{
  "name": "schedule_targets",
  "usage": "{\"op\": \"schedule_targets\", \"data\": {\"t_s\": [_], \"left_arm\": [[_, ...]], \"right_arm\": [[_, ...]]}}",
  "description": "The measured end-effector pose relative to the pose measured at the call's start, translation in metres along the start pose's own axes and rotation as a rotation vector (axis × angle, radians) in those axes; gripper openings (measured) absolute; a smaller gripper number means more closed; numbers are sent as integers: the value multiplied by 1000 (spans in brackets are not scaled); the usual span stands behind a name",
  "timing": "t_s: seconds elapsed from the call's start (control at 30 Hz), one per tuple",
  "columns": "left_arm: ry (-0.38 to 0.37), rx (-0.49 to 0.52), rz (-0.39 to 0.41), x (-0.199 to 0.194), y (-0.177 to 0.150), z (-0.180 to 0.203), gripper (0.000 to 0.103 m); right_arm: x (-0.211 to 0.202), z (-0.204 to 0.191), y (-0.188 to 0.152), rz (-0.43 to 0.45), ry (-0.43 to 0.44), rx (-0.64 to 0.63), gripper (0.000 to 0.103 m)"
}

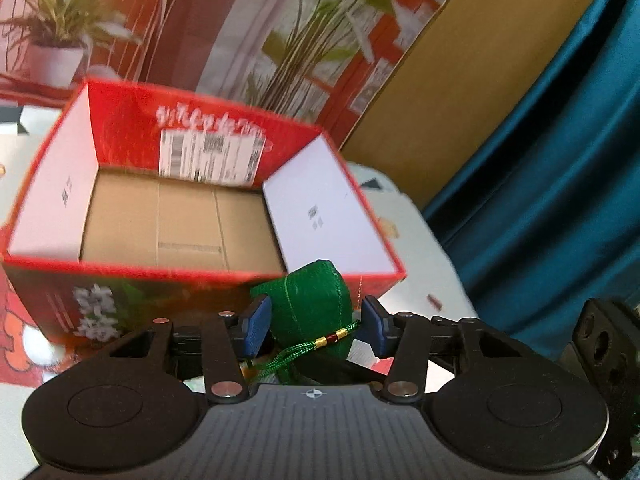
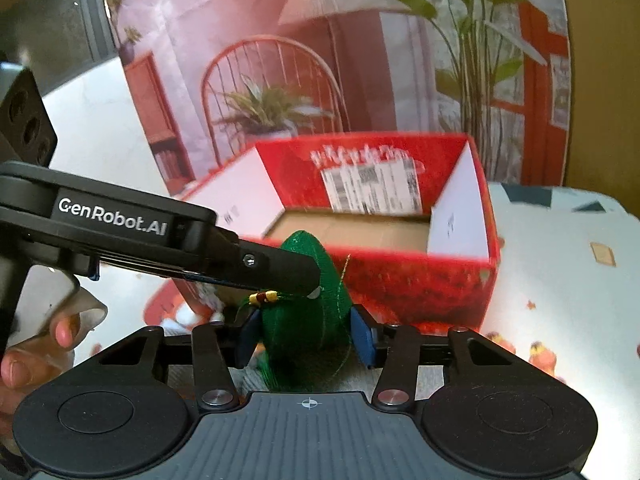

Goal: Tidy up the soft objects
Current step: 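Lift the green plush with the left tool and drop it into the red box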

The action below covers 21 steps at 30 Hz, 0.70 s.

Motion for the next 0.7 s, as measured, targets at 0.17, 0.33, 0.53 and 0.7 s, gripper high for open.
{"op": "schedule_targets", "data": {"t_s": [0.17,0.33,0.53,0.7], "left_arm": [[-16,47,130,-35,31,19,51],[-42,60,231,-61,67,30,51],[-44,154,362,-84,110,57,51],[-46,205,403,-79,133,72,51]], "right_arm": [[-17,-12,38,73,31,-68,45],[-26,-24,77,144,60,-130,45],[-30,-37,129,266,60,-217,45],[-29,-39,163,359,28,-293,45]]}}
Point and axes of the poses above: each gripper's, at about its wrist camera, not at the fingertips, and x roughly the way its jaws point, z to its right, y to its top, the point moved 6 cm from there along x, roughly the way its jaws point, and after that the axes turned 5 degrees about z, right-handed, at the moved point
